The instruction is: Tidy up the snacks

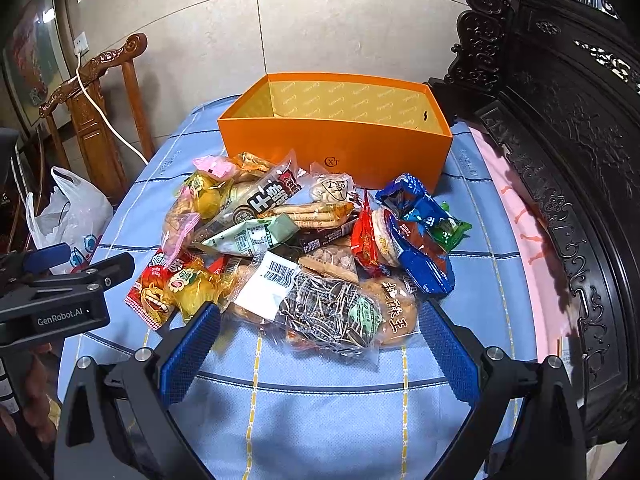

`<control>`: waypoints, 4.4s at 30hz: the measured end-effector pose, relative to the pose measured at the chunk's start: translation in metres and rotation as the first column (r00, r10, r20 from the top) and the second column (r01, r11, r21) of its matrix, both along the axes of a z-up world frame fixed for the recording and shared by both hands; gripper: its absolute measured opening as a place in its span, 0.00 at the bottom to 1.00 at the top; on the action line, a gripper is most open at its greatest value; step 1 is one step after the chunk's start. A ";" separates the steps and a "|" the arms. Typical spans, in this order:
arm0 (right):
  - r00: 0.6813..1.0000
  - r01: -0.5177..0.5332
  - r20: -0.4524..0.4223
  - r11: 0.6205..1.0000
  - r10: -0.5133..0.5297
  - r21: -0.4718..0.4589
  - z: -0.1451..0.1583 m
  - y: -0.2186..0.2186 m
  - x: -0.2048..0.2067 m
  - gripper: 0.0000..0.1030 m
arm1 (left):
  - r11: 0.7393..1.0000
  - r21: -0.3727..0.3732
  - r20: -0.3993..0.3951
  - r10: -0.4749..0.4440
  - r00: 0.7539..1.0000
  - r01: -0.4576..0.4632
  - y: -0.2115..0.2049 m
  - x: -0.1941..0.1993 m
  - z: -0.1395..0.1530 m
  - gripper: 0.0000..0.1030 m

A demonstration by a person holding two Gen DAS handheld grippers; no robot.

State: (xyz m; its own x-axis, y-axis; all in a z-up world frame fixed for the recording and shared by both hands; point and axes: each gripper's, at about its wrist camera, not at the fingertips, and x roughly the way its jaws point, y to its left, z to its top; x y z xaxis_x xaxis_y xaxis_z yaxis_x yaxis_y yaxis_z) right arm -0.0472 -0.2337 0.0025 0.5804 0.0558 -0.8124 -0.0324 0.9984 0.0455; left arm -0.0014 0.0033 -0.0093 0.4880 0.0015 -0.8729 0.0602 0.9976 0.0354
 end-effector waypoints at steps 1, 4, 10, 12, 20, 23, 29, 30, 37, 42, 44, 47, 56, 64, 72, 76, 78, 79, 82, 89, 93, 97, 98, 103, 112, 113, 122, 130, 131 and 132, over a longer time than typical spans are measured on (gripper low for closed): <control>1.000 -0.001 0.000 1.000 0.001 0.000 0.000 0.000 0.000 0.96 | 1.000 0.000 -0.001 0.000 1.000 0.000 0.000 0.000 0.000 0.96; 1.000 -0.001 0.001 1.000 0.001 0.001 0.000 0.000 0.000 0.96 | 1.000 0.000 -0.001 -0.001 1.000 0.001 0.000 0.000 0.000 0.96; 1.000 -0.002 0.003 1.000 0.002 0.001 0.000 0.000 -0.001 0.96 | 1.000 -0.001 0.001 -0.001 1.000 0.001 0.000 0.000 0.001 0.96; 1.000 -0.002 0.001 1.000 0.002 0.001 0.001 0.001 0.000 0.96 | 1.000 0.000 0.000 -0.001 1.000 0.001 0.000 -0.001 0.001 0.96; 1.000 -0.002 0.002 1.000 0.002 0.001 0.001 0.001 -0.001 0.96 | 1.000 -0.001 0.000 -0.002 1.000 0.002 -0.001 -0.001 0.002 0.96; 1.000 -0.002 0.001 1.000 0.002 0.001 0.001 0.001 -0.001 0.96 | 1.000 0.000 0.000 -0.001 1.000 0.001 -0.001 -0.002 0.003 0.96; 1.000 -0.002 0.001 1.000 0.002 0.001 0.000 0.001 -0.001 0.96 | 1.000 -0.001 -0.002 -0.001 1.000 0.001 -0.001 -0.002 0.003 0.96; 1.000 -0.002 0.000 1.000 0.002 0.000 0.000 0.001 -0.001 0.96 | 1.000 -0.001 -0.003 -0.002 1.000 0.002 -0.001 -0.003 0.003 0.96; 1.000 -0.001 0.000 1.000 0.001 0.001 0.001 0.001 -0.001 0.96 | 1.000 0.001 -0.007 0.005 1.000 -0.005 -0.001 -0.003 0.002 0.96; 1.000 -0.002 -0.002 1.000 0.002 0.002 -0.001 0.001 -0.001 0.96 | 1.000 0.000 -0.009 0.004 1.000 -0.004 0.001 -0.002 0.000 0.96; 1.000 -0.002 -0.003 1.000 0.002 0.003 -0.002 0.001 -0.001 0.96 | 1.000 0.001 -0.009 0.004 1.000 -0.004 0.001 -0.002 0.000 0.96; 1.000 -0.003 -0.003 1.000 0.003 0.003 -0.002 0.001 -0.001 0.96 | 1.000 0.001 -0.009 0.004 1.000 -0.004 0.000 -0.002 0.000 0.96; 1.000 -0.003 -0.010 1.000 0.003 0.004 -0.005 0.001 -0.002 0.96 | 1.000 0.002 -0.014 0.005 1.000 -0.005 0.001 -0.002 -0.002 0.96; 1.000 -0.001 -0.023 1.000 0.001 0.010 -0.006 -0.002 0.001 0.96 | 1.000 0.004 -0.025 0.003 1.000 -0.003 -0.001 -0.001 -0.004 0.96; 0.999 0.023 -0.049 1.000 -0.022 0.020 -0.014 -0.012 0.002 0.96 | 0.999 -0.023 -0.035 0.026 0.999 -0.027 0.008 0.005 -0.010 0.96; 0.997 0.039 -0.063 0.999 -0.037 0.025 -0.023 -0.019 0.000 0.96 | 0.999 -0.032 -0.006 -0.010 1.000 0.009 0.013 0.008 -0.013 0.96; 0.996 0.048 -0.072 0.998 -0.046 0.030 -0.028 -0.024 -0.001 0.96 | 0.998 -0.030 -0.012 -0.064 0.998 0.063 0.014 0.010 -0.021 0.96; 0.996 0.050 -0.079 0.998 -0.048 0.027 -0.030 -0.026 -0.001 0.96 | 0.996 -0.030 -0.030 -0.087 0.996 0.086 0.015 0.011 -0.027 0.96; 0.993 0.073 -0.098 0.997 -0.070 0.026 -0.038 -0.036 -0.003 0.96 | 0.990 -0.039 -0.100 -0.136 0.986 0.133 0.017 0.015 -0.046 0.96; 0.987 0.118 -0.113 0.992 -0.114 0.036 -0.044 -0.057 -0.006 0.96 | 0.996 -0.076 -0.203 -0.066 0.977 0.052 0.039 0.030 -0.080 0.96; 0.989 0.102 -0.110 0.993 -0.095 0.060 -0.044 -0.059 -0.006 0.96 | 0.995 0.015 -0.231 -0.095 0.968 0.101 0.034 0.028 -0.102 0.96; 0.989 0.084 -0.125 0.995 -0.075 0.062 -0.047 -0.056 -0.004 0.96 | 0.990 0.046 -0.256 -0.119 0.959 0.135 0.033 0.025 -0.120 0.96; 0.989 0.078 -0.130 0.995 -0.070 0.060 -0.048 -0.054 -0.003 0.96 | 0.990 0.046 -0.247 -0.115 0.962 0.130 0.034 0.028 -0.122 0.96; 0.990 0.058 -0.128 0.998 -0.053 0.035 -0.045 -0.047 0.001 0.96 | 0.968 0.130 -0.222 -0.183 0.958 0.215 0.024 0.042 -0.136 0.85; 0.975 0.134 -0.183 0.991 -0.129 0.017 -0.055 -0.074 0.008 0.96 | 0.980 0.044 -0.216 -0.181 0.960 0.194 0.034 0.058 -0.133 0.67; 0.970 0.152 -0.195 0.988 -0.143 0.034 -0.058 -0.082 0.009 0.96 | 0.982 0.030 -0.214 -0.177 0.961 0.187 0.035 0.055 -0.129 0.67; 0.970 -0.185 -0.166 0.981 0.175 -0.050 -0.063 -0.023 0.030 0.96 | 0.983 -0.108 -0.159 -0.164 0.974 0.148 0.051 0.044 -0.082 0.67; 0.884 -0.447 -0.257 0.867 0.390 -0.222 -0.094 0.023 0.067 0.96 | 0.980 -0.120 -0.104 -0.168 0.980 0.155 0.054 0.030 -0.055 0.67; 0.880 -0.447 -0.274 0.872 0.388 -0.202 -0.097 0.020 0.074 0.96 | 0.980 -0.119 -0.092 -0.171 0.981 0.159 0.054 0.027 -0.050 0.67; 0.875 -0.448 -0.286 0.877 0.391 -0.172 -0.100 0.018 0.079 0.96 | 0.980 -0.117 -0.087 -0.169 0.982 0.158 0.055 0.026 -0.048 0.67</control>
State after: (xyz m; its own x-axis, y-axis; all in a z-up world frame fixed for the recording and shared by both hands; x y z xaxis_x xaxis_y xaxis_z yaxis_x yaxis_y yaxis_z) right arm 0.0318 -0.2154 -0.0972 0.3341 0.0491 -0.9413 -0.4671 0.8760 -0.1201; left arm 0.0241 0.0581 -0.0570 0.3876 -0.1690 -0.9062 0.2207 0.9715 -0.0868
